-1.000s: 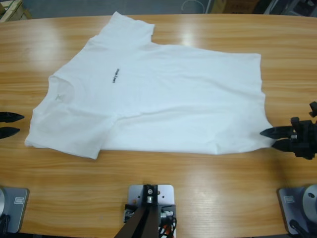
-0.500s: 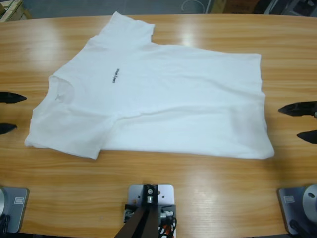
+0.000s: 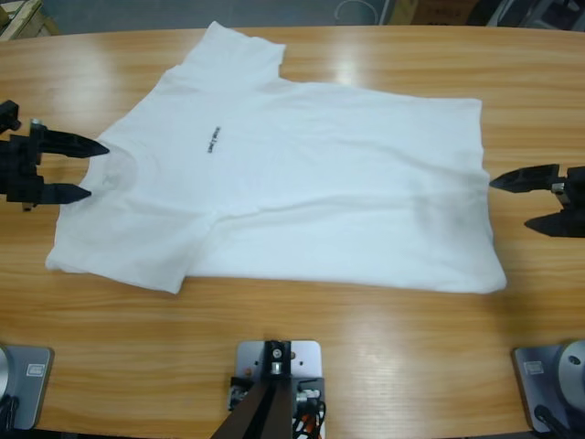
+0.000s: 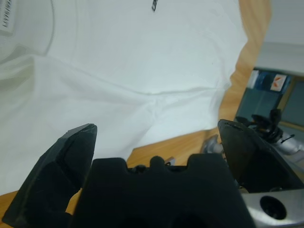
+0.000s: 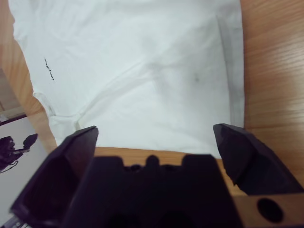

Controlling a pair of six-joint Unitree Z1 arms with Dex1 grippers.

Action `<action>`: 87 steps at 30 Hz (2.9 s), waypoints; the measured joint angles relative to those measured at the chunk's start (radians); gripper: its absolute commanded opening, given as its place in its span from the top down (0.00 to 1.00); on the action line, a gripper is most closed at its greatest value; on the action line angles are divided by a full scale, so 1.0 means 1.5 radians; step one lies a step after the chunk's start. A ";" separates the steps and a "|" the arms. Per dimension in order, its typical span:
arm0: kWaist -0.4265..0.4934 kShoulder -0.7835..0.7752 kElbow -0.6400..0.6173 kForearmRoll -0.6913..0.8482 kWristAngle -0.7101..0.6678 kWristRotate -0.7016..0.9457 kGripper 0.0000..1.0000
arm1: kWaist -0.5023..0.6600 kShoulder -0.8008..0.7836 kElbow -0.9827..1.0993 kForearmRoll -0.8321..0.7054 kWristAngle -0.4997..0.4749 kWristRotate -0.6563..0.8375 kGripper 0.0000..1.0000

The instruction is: Fold clothes

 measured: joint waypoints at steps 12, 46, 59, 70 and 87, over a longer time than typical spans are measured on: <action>0.076 0.048 -0.006 0.005 0.024 0.007 0.00 | 0.001 0.005 0.014 -0.012 0.012 -0.004 0.02; 0.027 0.201 -0.029 0.009 0.042 0.047 1.00 | 0.001 -0.009 0.040 -0.012 0.015 -0.004 0.28; 0.027 0.205 -0.035 0.009 0.042 0.064 1.00 | 0.001 -0.019 0.040 -0.012 0.024 -0.004 0.84; 0.040 0.210 -0.036 0.009 0.042 0.064 1.00 | 0.001 -0.023 0.040 -0.012 0.034 -0.004 0.86; 0.115 0.244 -0.036 -0.008 -0.007 0.102 1.00 | 0.001 -0.023 0.053 -0.041 0.035 -0.004 0.86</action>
